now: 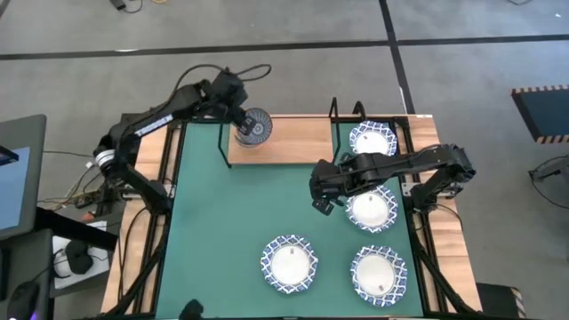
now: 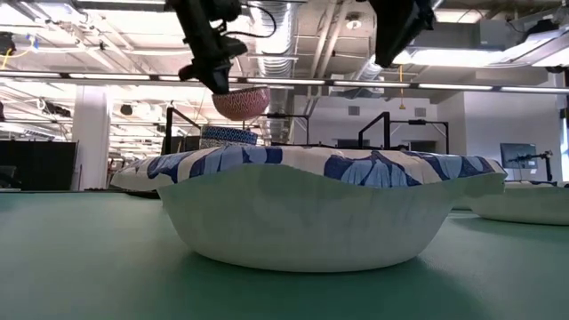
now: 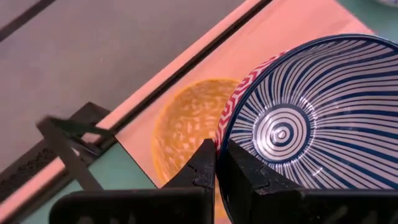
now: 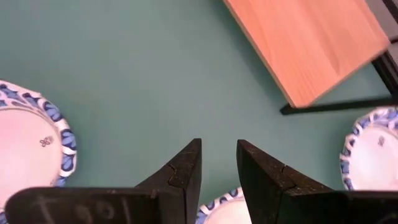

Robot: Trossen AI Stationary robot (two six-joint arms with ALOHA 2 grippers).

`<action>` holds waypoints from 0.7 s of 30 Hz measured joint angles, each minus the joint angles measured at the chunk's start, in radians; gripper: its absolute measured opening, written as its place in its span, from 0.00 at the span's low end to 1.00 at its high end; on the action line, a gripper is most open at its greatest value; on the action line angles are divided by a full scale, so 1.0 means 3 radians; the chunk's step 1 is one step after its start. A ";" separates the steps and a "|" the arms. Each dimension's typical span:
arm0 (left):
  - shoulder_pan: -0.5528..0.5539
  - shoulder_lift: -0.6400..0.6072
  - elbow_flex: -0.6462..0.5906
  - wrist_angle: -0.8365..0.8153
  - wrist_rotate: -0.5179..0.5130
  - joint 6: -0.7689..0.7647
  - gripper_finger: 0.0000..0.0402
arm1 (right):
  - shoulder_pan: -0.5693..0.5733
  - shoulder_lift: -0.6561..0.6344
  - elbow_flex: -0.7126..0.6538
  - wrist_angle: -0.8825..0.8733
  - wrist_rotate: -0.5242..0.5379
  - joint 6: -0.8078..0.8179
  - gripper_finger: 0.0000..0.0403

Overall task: Place and stack bowls onto a shelf
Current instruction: Stack the blue patterned bowl on top of the yellow bowl on the shelf

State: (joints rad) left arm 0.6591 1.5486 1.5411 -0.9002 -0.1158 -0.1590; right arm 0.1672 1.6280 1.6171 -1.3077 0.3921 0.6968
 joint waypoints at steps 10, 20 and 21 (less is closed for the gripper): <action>0.0456 0.0526 0.0420 -0.0329 0.0376 0.0664 0.00 | -0.0047 -0.0645 -0.0665 0.0154 -0.0004 0.0864 0.32; 0.0600 0.0729 0.0424 -0.0421 0.0554 0.1033 0.01 | -0.0245 -0.1146 -0.0886 0.0304 0.0013 0.1203 0.32; 0.0600 0.0729 0.0424 -0.0425 0.0555 0.1076 0.02 | -0.0265 -0.1169 -0.0886 0.0302 0.0011 0.1205 0.32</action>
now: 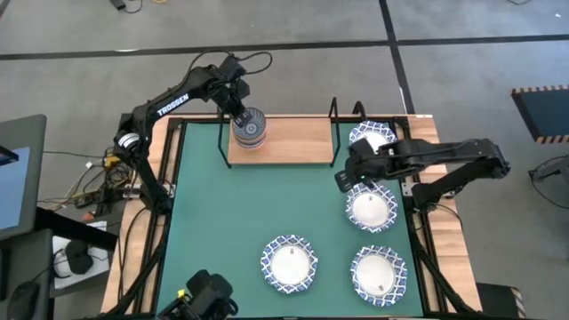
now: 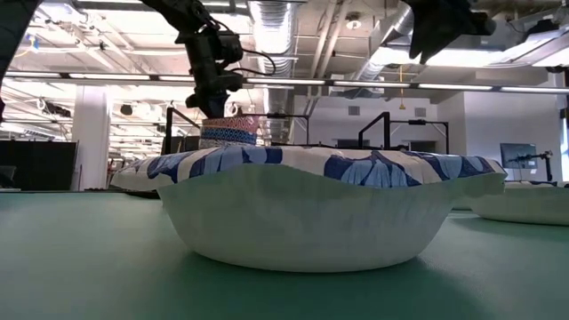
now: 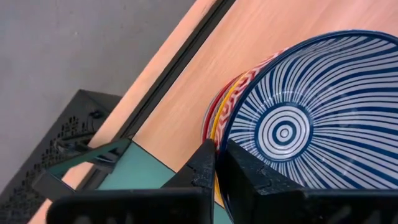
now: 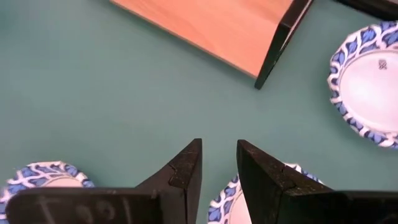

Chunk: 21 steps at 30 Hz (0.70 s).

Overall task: Place and stack bowls onto a shelf
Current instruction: Stack the blue patterned bowl on top of the yellow bowl on the shelf, then put the white patterned bowl on the shelf

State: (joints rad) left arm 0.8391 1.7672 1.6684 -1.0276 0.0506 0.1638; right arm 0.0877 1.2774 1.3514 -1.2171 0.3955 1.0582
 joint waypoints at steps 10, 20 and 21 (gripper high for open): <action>0.0004 0.0000 0.0000 -0.0255 -0.0012 0.0206 0.13 | -0.0251 -0.0077 0.0000 -0.0088 0.0016 0.0026 0.32; 0.0018 0.0000 0.0305 -0.0397 -0.0083 0.0228 0.31 | -0.0386 -0.0080 0.0001 -0.0156 0.0002 0.0203 0.32; 0.0020 0.0000 0.0366 -0.0403 -0.0101 0.0241 0.32 | -0.0378 -0.0080 0.0001 -0.0186 -0.0001 0.0237 0.32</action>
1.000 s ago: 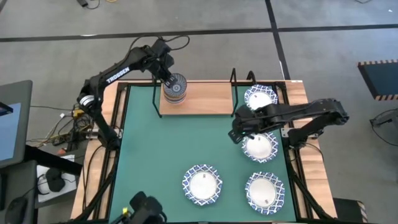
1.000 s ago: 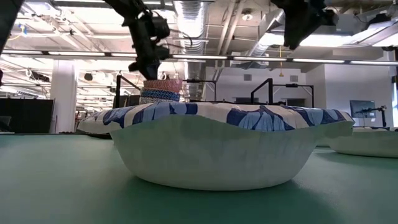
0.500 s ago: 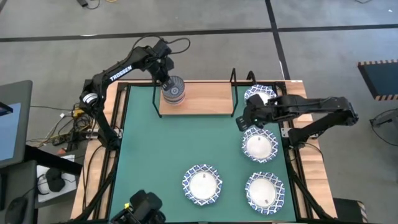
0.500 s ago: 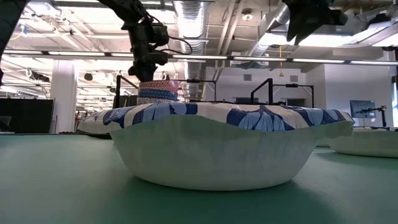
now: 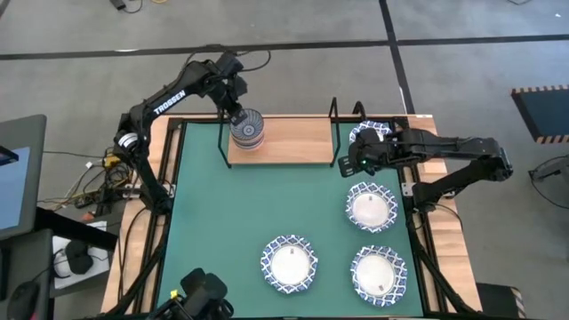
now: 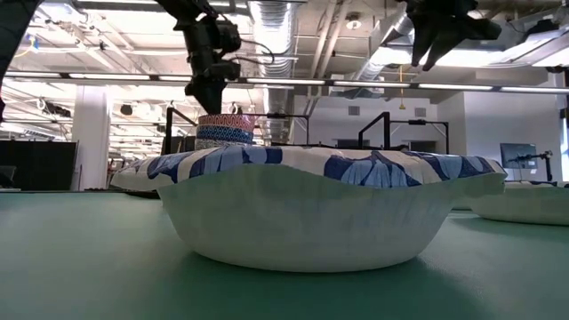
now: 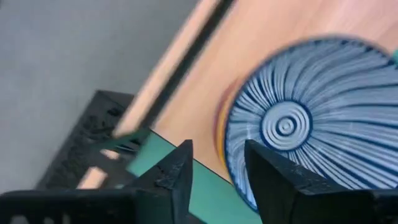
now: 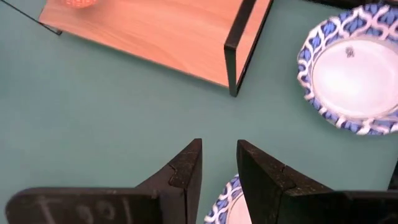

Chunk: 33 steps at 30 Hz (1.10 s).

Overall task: Place and stack bowls onto a shelf
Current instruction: Put the white patterned bowl on the shelf

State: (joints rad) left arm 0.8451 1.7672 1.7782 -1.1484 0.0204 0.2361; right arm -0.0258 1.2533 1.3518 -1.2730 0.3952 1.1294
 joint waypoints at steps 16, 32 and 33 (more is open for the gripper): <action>0.0007 -0.0020 0.0724 0.0685 0.1508 -0.0047 0.38 | 0.0292 0.0015 0.0002 -0.0468 -0.0104 0.0526 0.32; -0.0464 0.0005 0.0600 0.1491 0.1877 0.0135 0.38 | -0.1011 0.0017 0.0003 -0.0885 -0.0268 0.0492 0.32; -0.0442 0.0005 0.0599 0.1491 0.1897 0.0133 0.38 | -0.1069 0.0017 0.0003 -0.0922 -0.0265 0.0447 0.32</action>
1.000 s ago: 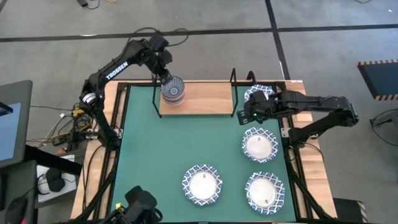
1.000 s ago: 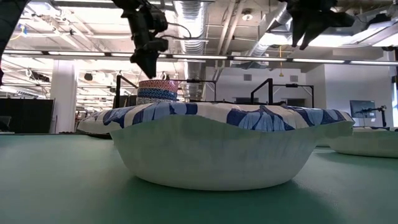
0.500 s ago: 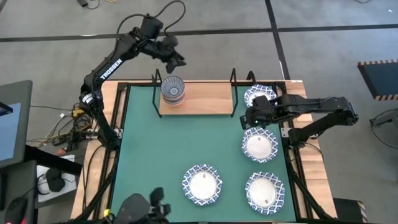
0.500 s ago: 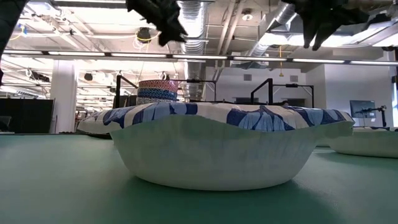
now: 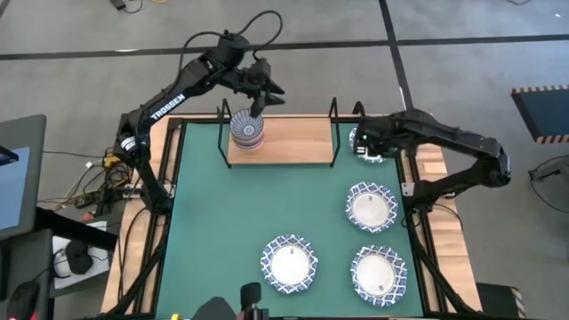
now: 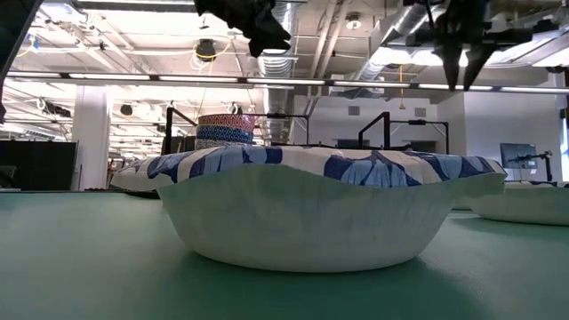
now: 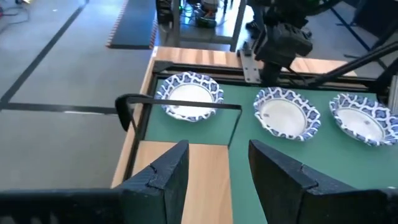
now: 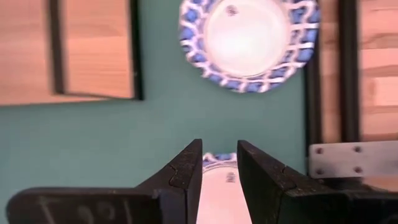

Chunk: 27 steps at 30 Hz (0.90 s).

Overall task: Place and stack bowls onto a shelf
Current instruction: Put the white patterned bowl on the shelf

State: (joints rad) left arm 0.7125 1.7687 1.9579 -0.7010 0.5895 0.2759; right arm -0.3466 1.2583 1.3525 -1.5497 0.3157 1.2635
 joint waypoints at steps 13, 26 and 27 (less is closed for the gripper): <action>0.0005 0.0001 0.0000 0.0005 -0.0491 -0.0437 0.38 | -0.1013 0.0001 -0.0933 0.0928 -0.0141 -0.0888 0.40; -0.0209 0.0003 0.0000 0.0167 -0.1045 -0.0823 0.38 | -0.1861 -0.0008 -0.2229 0.2013 -0.0513 -0.0713 0.53; -0.0212 0.0003 0.0000 0.0168 -0.1045 -0.0861 0.38 | -0.1907 -0.0008 -0.2270 0.2103 -0.0558 -0.0728 0.53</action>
State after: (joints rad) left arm 0.6489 1.7695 1.9579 -0.6506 0.2760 0.0175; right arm -0.9187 1.2560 0.6714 -0.9188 0.1485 1.0452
